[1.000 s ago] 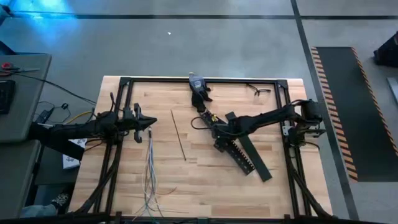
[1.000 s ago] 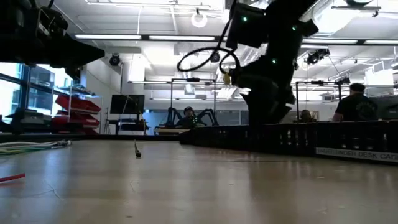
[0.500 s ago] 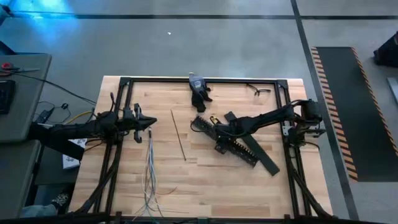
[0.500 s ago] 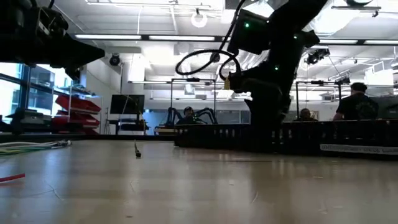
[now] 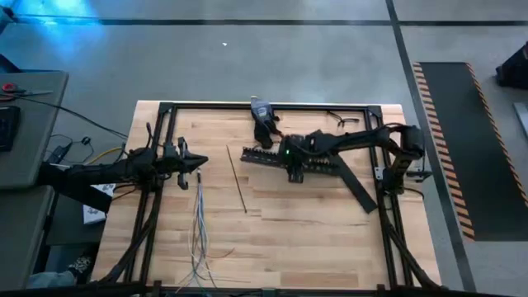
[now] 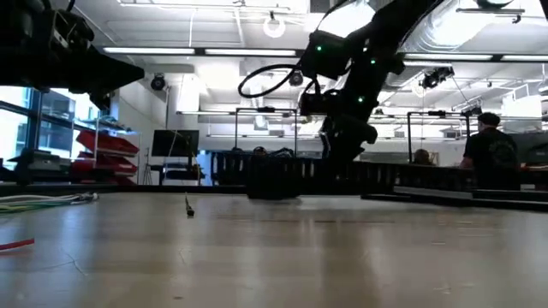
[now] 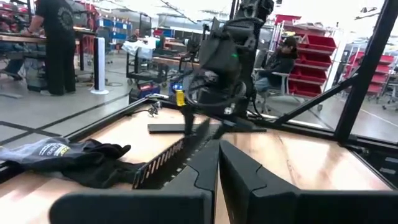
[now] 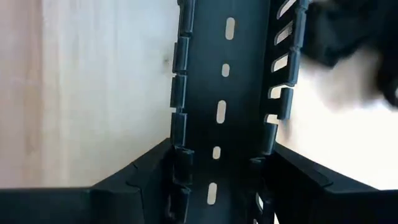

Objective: Ziptie cables
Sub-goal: Move the black cable duct to the top center of the table

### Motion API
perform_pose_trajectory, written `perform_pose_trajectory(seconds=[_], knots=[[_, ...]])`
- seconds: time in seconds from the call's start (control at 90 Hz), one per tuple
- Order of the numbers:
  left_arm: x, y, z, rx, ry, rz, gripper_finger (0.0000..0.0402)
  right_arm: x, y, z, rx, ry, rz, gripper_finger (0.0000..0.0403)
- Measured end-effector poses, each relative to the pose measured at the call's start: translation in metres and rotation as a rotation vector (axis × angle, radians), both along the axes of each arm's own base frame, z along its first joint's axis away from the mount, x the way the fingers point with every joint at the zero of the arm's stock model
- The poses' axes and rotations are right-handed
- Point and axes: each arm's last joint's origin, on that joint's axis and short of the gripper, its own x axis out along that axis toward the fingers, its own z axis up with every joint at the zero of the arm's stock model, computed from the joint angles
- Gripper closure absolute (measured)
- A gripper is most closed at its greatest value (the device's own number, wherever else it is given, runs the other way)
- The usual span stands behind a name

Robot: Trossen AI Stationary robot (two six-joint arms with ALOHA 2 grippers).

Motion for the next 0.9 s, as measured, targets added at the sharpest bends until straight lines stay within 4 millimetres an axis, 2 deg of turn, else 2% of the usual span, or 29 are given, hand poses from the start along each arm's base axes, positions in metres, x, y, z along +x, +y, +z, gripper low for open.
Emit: perform_pose_trajectory(seconds=[0.2,0.344,0.567,0.667,0.8,0.9], knots=[[0.0,0.0,0.0,0.0,0.0,0.0,0.0402,0.005,-0.023,0.0,-0.025,-0.095,0.079,0.0202],[0.0,0.0,0.0,0.0,0.0,0.0,0.0402,0.016,-0.033,-0.015,-0.071,-0.142,0.071,0.0201],[0.0,0.0,0.0,0.0,-0.001,-0.001,0.0402,0.019,-0.043,-0.031,-0.121,-0.122,0.021,0.0188],[0.0,0.0,0.001,0.001,-0.008,-0.001,0.0402,0.02,-0.045,-0.033,-0.128,-0.124,0.024,0.0168],[0.0,0.0,0.001,0.0,-0.008,-0.001,0.0402,0.021,-0.046,-0.035,-0.152,-0.12,0.039,0.0122],[0.0,0.0,0.001,0.0,-0.008,-0.001,0.0402,0.024,-0.048,-0.024,-0.221,-0.127,0.028,0.0086]])
